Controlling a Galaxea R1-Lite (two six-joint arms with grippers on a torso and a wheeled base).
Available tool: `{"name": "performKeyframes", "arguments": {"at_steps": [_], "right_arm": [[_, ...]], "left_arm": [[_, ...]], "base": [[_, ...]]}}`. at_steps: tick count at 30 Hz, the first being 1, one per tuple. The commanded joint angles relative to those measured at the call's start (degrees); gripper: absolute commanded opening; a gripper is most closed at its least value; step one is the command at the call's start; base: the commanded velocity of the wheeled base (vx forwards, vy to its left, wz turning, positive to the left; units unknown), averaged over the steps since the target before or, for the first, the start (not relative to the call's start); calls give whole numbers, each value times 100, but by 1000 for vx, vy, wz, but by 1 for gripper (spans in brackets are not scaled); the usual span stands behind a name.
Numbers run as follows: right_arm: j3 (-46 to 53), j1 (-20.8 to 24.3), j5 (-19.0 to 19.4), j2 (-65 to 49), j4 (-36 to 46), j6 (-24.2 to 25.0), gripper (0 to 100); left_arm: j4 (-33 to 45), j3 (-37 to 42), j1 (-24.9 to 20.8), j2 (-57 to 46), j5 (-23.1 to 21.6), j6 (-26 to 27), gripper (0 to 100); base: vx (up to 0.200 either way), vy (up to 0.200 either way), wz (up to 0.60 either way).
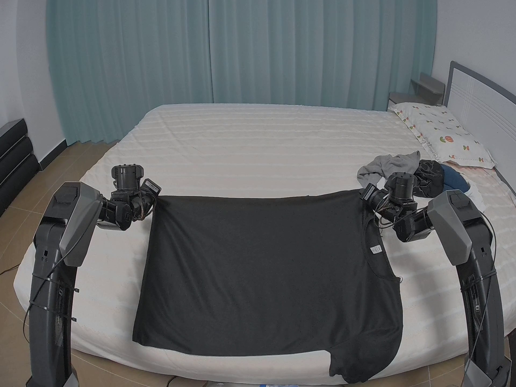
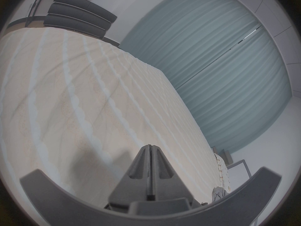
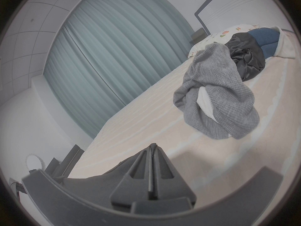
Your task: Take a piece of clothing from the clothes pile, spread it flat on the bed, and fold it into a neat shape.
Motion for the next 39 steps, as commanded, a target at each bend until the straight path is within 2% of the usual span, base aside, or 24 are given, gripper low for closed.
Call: {"name": "performKeyframes", "arguments": {"at_steps": [1,14,15,22,25,28,29,31,35,38,39], "right_arm": [[-534,16,-231,437,52,-17,0],[-551,69,-275,674,114,-131,0],[-534,69,-275,674,114,-140,100],[-226,7,-266,480,35,-122,100],[530,-54,-240,-73,-308,-70,100],[1602,-142,-134,-715,-536,-61,100],[1655,-151,-126,-759,-545,-61,100],[2885,-195,138,-1576,-721,-26,100],[4256,-169,270,-2464,-765,-8,100],[4801,-160,314,-2771,-774,53,100],[5276,-160,358,-3079,-791,247,100]], "left_arm": [[-45,-178,-1,219,8,6,0],[-1,-248,-62,342,-1,-11,0],[-27,-248,-71,360,-1,-3,100],[-36,-248,-80,369,-1,-11,100],[8,-73,-27,219,17,-55,100],[-36,560,35,-291,-1,-99,100],[-36,604,43,-326,-18,-99,100],[-53,1395,105,-1047,-247,-91,100],[-62,2388,96,-1838,-493,-64,100],[-80,2872,96,-2198,-722,-64,100],[-89,3390,78,-2558,-871,-64,100]], "base": [[0,0,0],[0,0,0],[0,0,0],[0,0,0],[0,0,0],[0,0,0],[0,0,0],[0,0,0],[0,0,0],[0,0,0],[0,0,0]]}}
